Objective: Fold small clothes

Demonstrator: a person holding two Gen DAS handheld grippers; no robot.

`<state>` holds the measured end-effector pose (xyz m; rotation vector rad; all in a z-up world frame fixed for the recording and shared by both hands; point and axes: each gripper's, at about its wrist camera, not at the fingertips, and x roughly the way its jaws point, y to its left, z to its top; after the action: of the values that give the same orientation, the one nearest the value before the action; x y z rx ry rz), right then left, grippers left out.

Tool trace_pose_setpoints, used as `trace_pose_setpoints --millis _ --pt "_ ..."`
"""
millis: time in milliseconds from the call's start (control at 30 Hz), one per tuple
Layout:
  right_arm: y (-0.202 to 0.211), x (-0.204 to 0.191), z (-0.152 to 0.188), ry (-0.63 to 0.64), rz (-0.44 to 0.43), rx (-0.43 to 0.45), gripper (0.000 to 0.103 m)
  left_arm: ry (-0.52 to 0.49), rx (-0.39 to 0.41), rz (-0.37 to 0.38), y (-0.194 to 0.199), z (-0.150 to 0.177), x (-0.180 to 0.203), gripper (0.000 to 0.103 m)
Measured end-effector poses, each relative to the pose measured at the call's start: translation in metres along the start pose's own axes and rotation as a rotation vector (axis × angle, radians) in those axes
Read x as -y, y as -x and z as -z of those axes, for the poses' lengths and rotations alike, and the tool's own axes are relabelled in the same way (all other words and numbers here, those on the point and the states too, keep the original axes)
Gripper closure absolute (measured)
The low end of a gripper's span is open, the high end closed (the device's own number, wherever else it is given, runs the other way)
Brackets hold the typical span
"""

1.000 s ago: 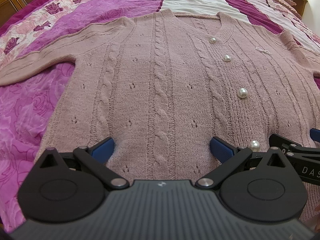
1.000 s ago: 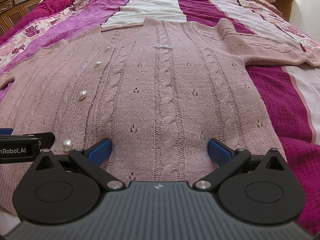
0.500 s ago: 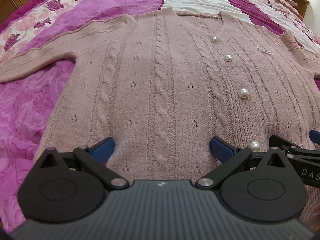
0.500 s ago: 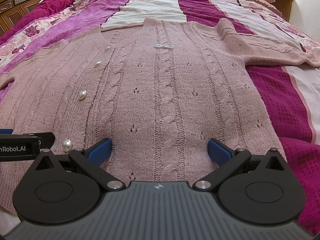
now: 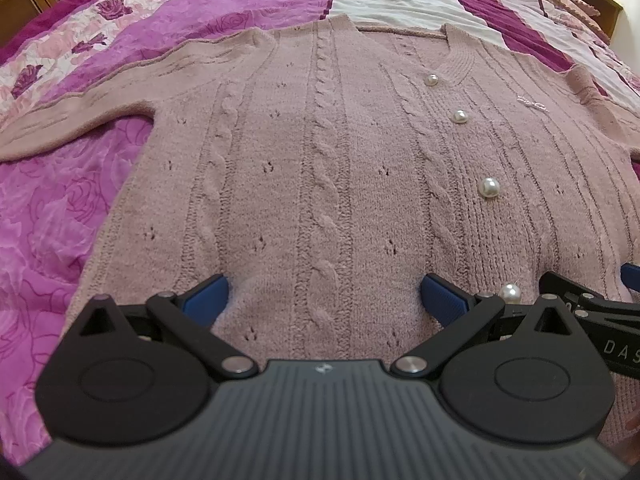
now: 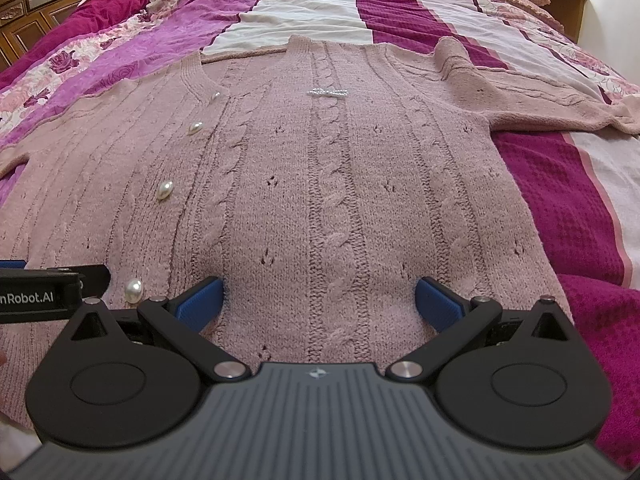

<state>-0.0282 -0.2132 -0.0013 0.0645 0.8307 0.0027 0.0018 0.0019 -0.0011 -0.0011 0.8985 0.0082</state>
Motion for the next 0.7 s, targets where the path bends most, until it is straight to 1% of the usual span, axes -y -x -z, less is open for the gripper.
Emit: trace_pose_setpoints --millis 400,533,700 --pt "0.0000 0.0003 -0.0006 -0.002 -0.002 -0.005 0.000 -0.022 -0.020 0.002 -0.0003 -0.0029 0.0011 0.000" --pt "-0.0006 -0.0038 0.0013 0.015 0.012 -0.007 0.000 -0.031 -0.015 0.006 0.0000 -0.0019 0.0011 0.000" --pt "0.0002 0.0005 -0.0022 0.000 -0.008 -0.017 0.000 -0.042 -0.013 0.001 0.0014 -0.0026 0.0032 0.000"
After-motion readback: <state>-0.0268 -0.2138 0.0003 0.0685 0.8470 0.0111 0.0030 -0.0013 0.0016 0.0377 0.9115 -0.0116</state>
